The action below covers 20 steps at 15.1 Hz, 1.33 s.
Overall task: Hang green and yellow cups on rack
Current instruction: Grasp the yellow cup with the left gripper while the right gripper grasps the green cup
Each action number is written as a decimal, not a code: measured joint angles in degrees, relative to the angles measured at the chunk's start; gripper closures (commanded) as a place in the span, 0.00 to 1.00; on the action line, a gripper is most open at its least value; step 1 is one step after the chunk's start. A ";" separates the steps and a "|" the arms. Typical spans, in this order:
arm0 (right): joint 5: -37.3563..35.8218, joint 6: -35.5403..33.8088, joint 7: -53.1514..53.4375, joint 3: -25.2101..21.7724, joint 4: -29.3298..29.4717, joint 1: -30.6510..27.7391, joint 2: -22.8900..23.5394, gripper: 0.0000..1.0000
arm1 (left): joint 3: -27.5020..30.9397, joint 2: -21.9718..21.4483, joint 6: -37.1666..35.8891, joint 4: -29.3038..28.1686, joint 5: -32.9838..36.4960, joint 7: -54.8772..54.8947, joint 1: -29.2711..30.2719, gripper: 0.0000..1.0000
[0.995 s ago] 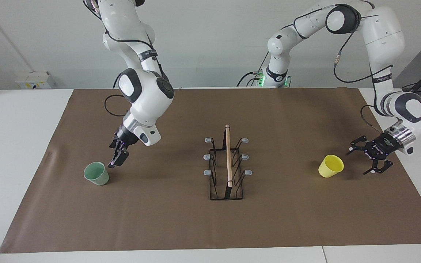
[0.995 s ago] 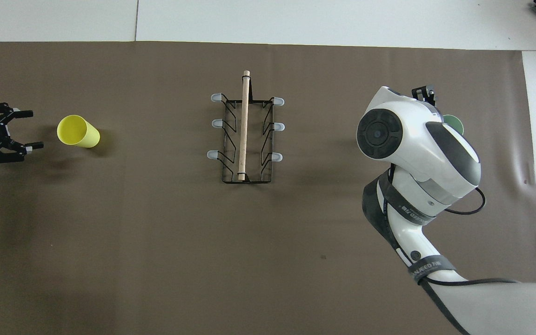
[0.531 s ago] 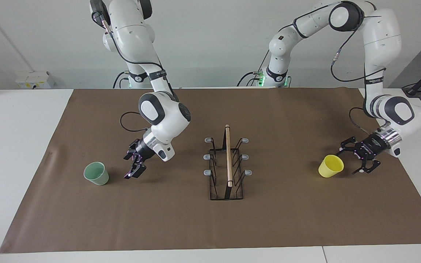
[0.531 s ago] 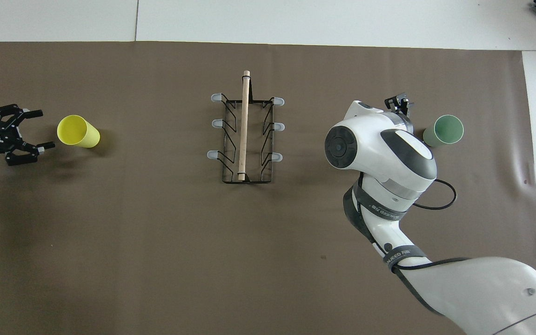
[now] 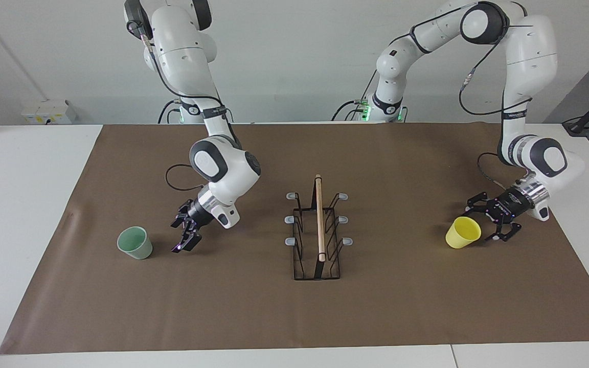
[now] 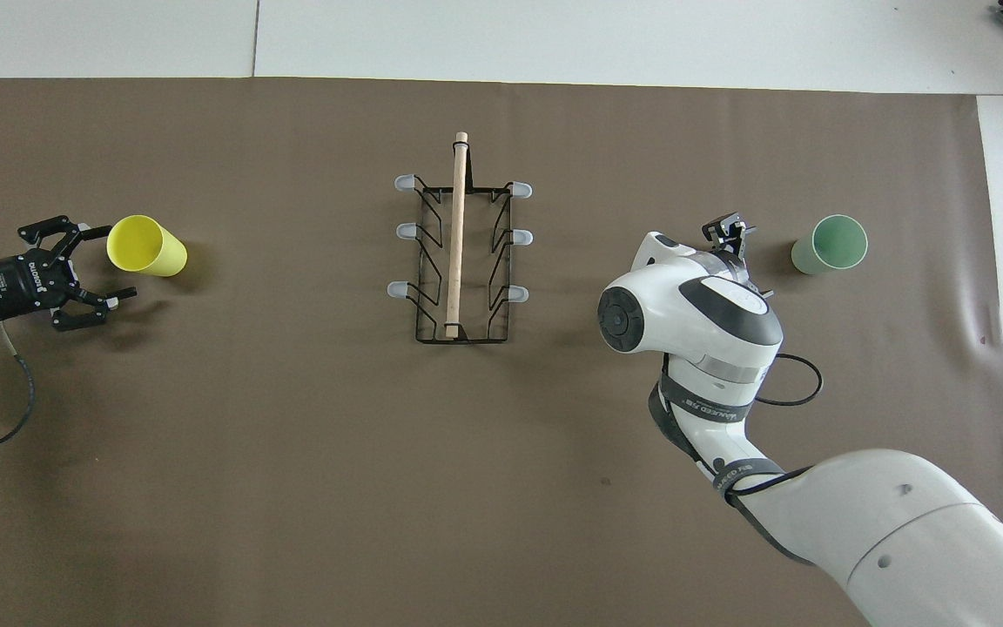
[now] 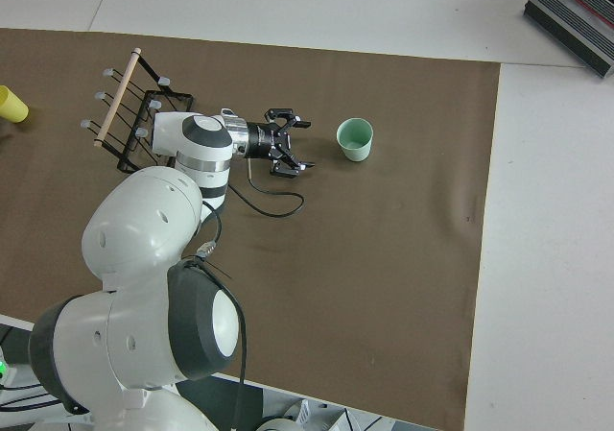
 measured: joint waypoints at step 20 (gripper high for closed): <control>-15.27 4.31 4.10 -0.03 -3.57 -5.52 -0.78 0.00 | -4.43 0.17 10.11 -4.66 -10.22 4.69 -0.09 0.00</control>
